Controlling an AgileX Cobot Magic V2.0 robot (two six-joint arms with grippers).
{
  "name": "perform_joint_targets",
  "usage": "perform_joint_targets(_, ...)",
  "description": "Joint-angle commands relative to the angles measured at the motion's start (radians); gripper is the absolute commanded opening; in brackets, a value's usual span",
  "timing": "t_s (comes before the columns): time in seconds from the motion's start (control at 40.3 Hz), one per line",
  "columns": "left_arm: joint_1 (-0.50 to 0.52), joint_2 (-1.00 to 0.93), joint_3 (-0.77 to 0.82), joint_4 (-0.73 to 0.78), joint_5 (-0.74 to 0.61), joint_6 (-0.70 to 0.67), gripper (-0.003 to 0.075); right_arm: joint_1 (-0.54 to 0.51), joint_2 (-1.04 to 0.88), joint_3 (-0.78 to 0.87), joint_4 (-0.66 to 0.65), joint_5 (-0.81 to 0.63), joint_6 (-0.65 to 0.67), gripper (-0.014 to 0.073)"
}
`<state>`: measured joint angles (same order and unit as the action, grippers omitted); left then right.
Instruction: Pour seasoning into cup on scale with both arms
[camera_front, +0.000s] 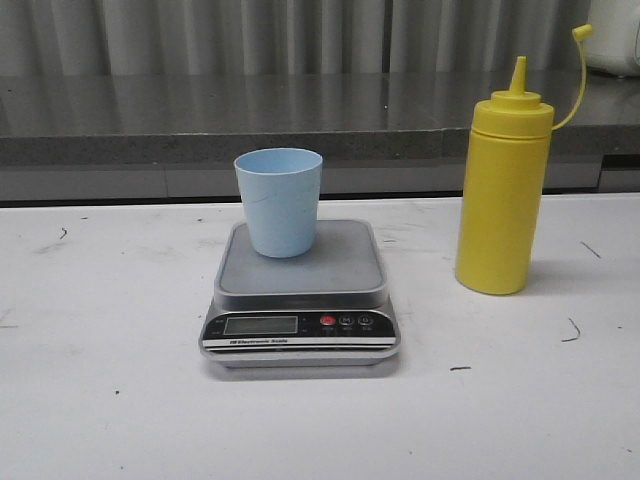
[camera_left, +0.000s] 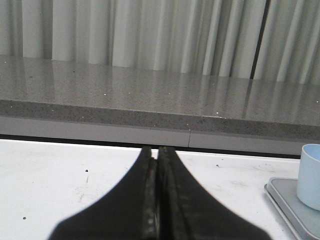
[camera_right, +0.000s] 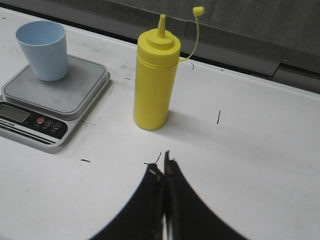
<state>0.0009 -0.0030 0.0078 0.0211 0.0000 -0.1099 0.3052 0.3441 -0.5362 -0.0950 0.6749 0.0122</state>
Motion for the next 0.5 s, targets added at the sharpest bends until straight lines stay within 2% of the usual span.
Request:
perform_joint_targets(0.0, 0.002, -0.024, 0.017, 0.001, -0.086, 0.0, -0.002, 0.002, 0.006, -0.036, -0.018, -0.077, -0.012, -0.0117)
perform_joint_targets(0.372, 0.002, -0.024, 0.017, 0.001, -0.086, 0.0, -0.002, 0.001, -0.009, -0.023, -0.018, -0.079, -0.012, -0.0117)
perform_joint_targets(0.472, 0.002, -0.024, 0.017, 0.001, -0.086, 0.0, -0.002, -0.039, -0.051, 0.021, -0.012, -0.085, -0.012, -0.0117)
